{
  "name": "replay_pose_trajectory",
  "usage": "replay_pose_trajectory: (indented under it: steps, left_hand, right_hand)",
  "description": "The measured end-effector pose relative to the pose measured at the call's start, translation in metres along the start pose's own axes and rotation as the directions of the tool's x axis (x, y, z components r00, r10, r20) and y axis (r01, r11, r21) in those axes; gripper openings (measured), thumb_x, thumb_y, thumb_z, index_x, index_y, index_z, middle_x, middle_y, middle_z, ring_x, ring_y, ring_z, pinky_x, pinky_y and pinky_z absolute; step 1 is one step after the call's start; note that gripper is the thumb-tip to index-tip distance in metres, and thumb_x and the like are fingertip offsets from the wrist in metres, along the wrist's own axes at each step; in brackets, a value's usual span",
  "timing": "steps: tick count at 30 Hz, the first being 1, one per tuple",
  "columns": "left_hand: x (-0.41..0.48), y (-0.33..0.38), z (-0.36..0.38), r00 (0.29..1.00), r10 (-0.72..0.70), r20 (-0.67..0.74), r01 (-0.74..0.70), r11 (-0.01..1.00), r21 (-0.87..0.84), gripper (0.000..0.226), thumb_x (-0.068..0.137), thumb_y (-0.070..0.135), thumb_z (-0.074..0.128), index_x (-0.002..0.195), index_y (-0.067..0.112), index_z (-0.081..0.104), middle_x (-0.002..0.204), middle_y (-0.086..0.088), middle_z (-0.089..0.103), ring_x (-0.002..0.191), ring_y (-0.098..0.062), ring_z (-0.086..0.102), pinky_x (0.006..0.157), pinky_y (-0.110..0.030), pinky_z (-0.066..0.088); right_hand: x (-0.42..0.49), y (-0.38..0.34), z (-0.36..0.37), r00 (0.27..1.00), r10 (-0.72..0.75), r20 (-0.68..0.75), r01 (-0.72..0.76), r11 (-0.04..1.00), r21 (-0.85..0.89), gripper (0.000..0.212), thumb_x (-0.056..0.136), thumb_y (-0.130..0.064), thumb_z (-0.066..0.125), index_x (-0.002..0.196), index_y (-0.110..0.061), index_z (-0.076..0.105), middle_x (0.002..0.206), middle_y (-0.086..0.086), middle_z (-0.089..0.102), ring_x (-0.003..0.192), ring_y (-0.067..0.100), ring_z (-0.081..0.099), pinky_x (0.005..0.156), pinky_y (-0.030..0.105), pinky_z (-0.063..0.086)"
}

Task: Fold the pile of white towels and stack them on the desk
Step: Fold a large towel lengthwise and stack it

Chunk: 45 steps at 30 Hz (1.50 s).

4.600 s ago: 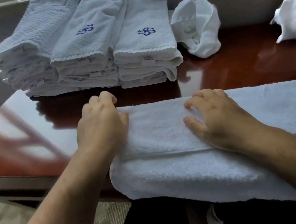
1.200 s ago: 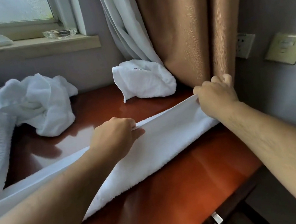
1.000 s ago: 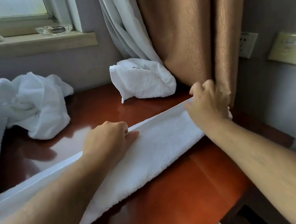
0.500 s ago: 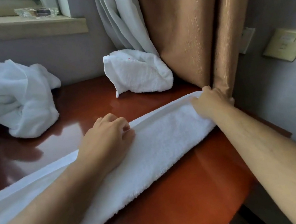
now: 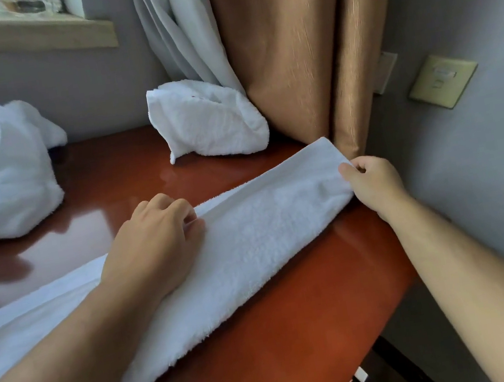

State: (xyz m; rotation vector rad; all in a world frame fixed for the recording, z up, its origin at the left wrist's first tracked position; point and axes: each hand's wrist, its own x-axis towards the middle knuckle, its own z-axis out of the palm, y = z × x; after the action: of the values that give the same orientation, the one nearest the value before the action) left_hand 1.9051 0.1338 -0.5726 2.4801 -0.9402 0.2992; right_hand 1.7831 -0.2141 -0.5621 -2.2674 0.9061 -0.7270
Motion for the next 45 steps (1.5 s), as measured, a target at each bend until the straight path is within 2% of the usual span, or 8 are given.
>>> replay_pose_trajectory:
  steps: [7,12,16,22,29,37,41,45]
  left_hand:
    - [-0.002,-0.002,0.001,1.0,0.011,-0.024,-0.011,1.0,-0.007,0.018,0.098,0.044,0.05,0.086,0.032,0.056,0.097,0.013,0.048,0.092,-0.017,0.047,0.074,-0.037,0.045]
    - [0.001,-0.003,0.003,1.0,0.002,-0.029,-0.002,1.0,0.003,0.016,0.097,0.046,0.052,0.086,0.035,0.054,0.097,0.014,0.047,0.092,-0.014,0.047,0.071,-0.032,0.039]
    - [0.001,-0.004,0.003,0.999,-0.005,-0.049,0.003,1.0,-0.03,0.011,0.095,0.045,0.055,0.088,0.038,0.052,0.096,0.015,0.049,0.091,-0.013,0.047,0.07,-0.031,0.037]
    - [0.003,-0.005,0.003,0.997,0.001,-0.083,-0.001,1.0,-0.002,0.017,0.096,0.042,0.057,0.083,0.031,0.055,0.093,0.013,0.047,0.091,-0.016,0.048,0.07,-0.034,0.041]
    - [0.026,-0.008,-0.006,1.0,-0.024,-0.004,0.025,0.986,0.165,0.03,0.099,0.055,0.042,0.086,0.028,0.044,0.078,0.008,0.053,0.072,-0.022,0.052,0.053,-0.031,0.033]
    - [-0.003,0.004,-0.018,0.984,0.166,0.061,-0.168,0.986,0.016,0.042,0.093,0.063,0.031,0.113,0.041,0.061,0.12,0.011,0.057,0.112,-0.016,0.048,0.092,-0.04,0.045]
    - [-0.023,0.014,-0.005,0.915,0.199,0.351,-0.231,0.972,0.05,0.083,0.085,0.082,-0.001,0.153,0.047,0.028,0.165,0.012,0.021,0.153,-0.015,0.013,0.122,-0.035,0.011]
    - [-0.025,0.015,-0.003,0.904,0.181,0.388,-0.242,0.964,0.114,0.086,0.084,0.079,-0.004,0.16,0.042,0.009,0.169,0.009,0.002,0.155,-0.015,-0.003,0.124,-0.034,-0.001]
  right_hand:
    - [0.036,-0.011,0.006,0.992,0.082,0.092,-0.094,0.987,0.133,0.032,0.092,-0.042,0.059,0.089,-0.014,0.074,0.079,0.003,0.071,0.073,0.023,0.064,0.065,0.034,0.05]
    - [0.039,-0.024,0.01,0.977,0.18,0.117,-0.12,0.909,-0.399,0.039,0.088,-0.054,0.065,0.096,-0.017,0.074,0.094,0.005,0.07,0.094,0.029,0.066,0.086,0.04,0.053]
    - [0.019,-0.045,0.021,0.984,-0.162,-0.076,0.109,0.881,-0.46,0.023,0.094,-0.038,0.054,0.092,-0.023,0.071,0.102,0.003,0.064,0.104,0.031,0.059,0.092,0.045,0.046]
    - [-0.009,-0.058,0.053,0.901,-0.027,0.433,0.25,0.847,-0.469,0.063,0.1,-0.059,0.025,0.157,-0.032,0.03,0.167,-0.004,0.021,0.153,0.022,0.016,0.122,0.046,0.019]
    - [-0.015,-0.057,0.052,0.903,0.034,0.428,0.214,0.829,-0.517,0.066,0.102,-0.057,0.02,0.162,-0.032,0.014,0.171,-0.004,0.002,0.157,0.02,-0.003,0.126,0.043,0.003]
    - [-0.06,-0.054,0.026,0.947,0.038,-0.32,-0.059,0.997,-0.057,0.044,0.088,-0.027,0.062,0.131,-0.017,0.065,0.136,0.011,0.056,0.124,0.035,0.049,0.092,0.033,0.039]
    - [-0.059,-0.05,0.011,0.819,0.56,-0.124,-0.421,0.734,0.532,0.055,0.089,-0.025,0.063,0.139,-0.006,0.052,0.132,0.015,0.059,0.106,0.028,0.061,0.079,0.032,0.047]
    - [-0.035,-0.058,0.0,0.749,0.662,0.037,-0.55,0.59,0.591,0.028,0.087,-0.021,0.068,0.111,-0.006,0.063,0.101,0.009,0.067,0.09,0.024,0.068,0.079,0.037,0.061]
